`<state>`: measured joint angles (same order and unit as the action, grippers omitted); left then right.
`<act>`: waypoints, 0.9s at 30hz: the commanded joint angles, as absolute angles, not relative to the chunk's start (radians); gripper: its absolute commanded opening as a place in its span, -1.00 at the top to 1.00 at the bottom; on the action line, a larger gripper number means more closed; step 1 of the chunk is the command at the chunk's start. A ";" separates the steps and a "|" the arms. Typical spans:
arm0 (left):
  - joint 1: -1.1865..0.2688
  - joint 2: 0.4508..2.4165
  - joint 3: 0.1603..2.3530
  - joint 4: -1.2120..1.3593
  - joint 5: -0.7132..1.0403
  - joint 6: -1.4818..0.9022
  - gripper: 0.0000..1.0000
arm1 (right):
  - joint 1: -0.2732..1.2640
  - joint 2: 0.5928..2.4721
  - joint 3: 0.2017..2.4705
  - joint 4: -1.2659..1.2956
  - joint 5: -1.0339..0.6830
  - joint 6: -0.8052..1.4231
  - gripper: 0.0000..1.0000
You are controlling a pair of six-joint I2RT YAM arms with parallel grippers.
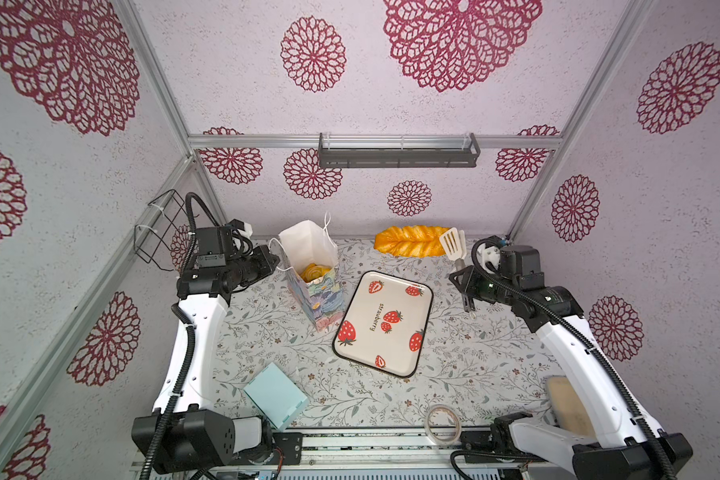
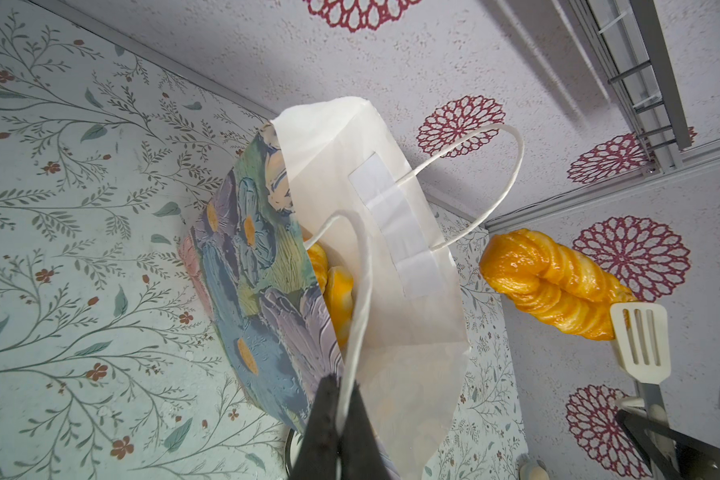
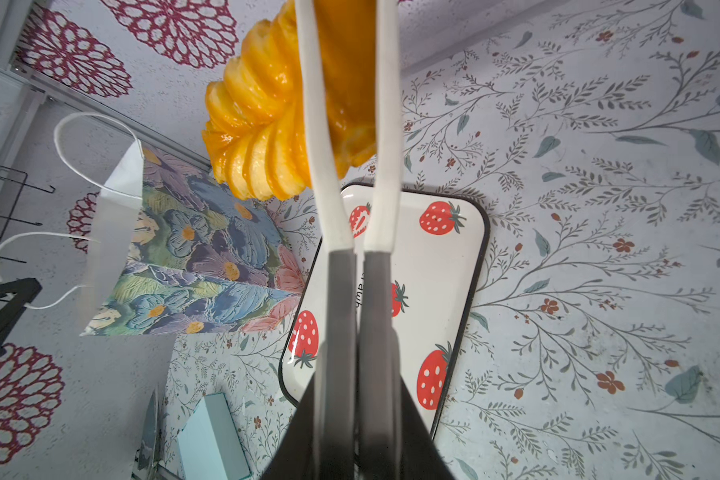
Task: Place the fake bread into the paper bag
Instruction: 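Lift the twisted bread with the right tongs and carry it toward the bag, then lower the twisted bread into the bag opening held by the left gripper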
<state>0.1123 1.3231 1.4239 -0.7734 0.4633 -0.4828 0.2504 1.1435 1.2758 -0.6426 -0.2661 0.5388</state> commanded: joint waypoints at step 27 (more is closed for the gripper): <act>0.118 1.304 1.439 -0.781 0.471 -0.487 1.00 | 0.567 1.213 1.546 -0.551 -0.155 0.536 0.89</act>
